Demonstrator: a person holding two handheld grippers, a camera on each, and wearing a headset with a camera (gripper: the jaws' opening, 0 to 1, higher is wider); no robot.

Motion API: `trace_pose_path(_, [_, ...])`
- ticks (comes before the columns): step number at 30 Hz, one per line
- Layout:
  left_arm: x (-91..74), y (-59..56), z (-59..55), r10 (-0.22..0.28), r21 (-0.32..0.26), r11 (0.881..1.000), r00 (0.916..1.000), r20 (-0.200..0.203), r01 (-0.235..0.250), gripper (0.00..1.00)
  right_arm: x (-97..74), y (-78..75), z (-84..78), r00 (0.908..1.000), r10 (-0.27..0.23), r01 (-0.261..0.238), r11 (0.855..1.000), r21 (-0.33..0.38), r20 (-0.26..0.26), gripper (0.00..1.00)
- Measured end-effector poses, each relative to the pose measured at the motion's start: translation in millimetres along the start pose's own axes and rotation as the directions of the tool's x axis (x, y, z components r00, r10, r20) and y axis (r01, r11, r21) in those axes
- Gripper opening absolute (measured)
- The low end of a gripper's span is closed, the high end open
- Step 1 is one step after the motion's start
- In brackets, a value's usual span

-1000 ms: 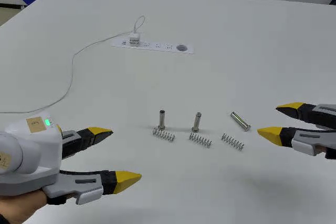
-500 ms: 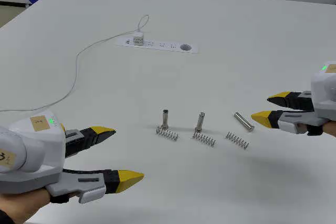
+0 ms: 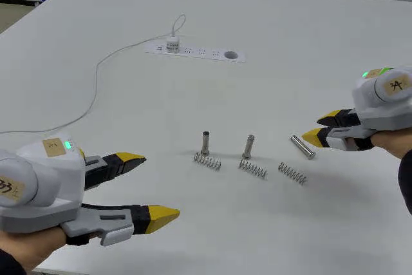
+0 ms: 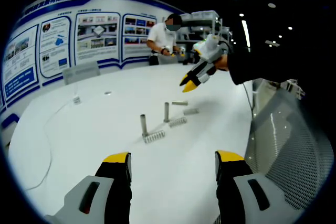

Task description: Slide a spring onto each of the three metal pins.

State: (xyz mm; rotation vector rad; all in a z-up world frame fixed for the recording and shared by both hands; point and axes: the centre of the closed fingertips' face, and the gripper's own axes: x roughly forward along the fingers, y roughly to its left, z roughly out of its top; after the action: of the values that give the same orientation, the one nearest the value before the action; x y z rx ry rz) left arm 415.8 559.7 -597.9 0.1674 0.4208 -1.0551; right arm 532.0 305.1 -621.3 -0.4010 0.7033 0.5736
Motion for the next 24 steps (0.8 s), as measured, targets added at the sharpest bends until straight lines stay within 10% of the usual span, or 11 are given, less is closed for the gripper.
trace_pose_path(24, [1.0, 0.6, -3.7, 0.001, -0.010, 1.000, 1.0000, -0.004, -0.001, 0.65, 42.8, -5.6, -20.0, 0.9826, 0.006, 0.001, 0.999, 0.040, -0.186, 0.16])
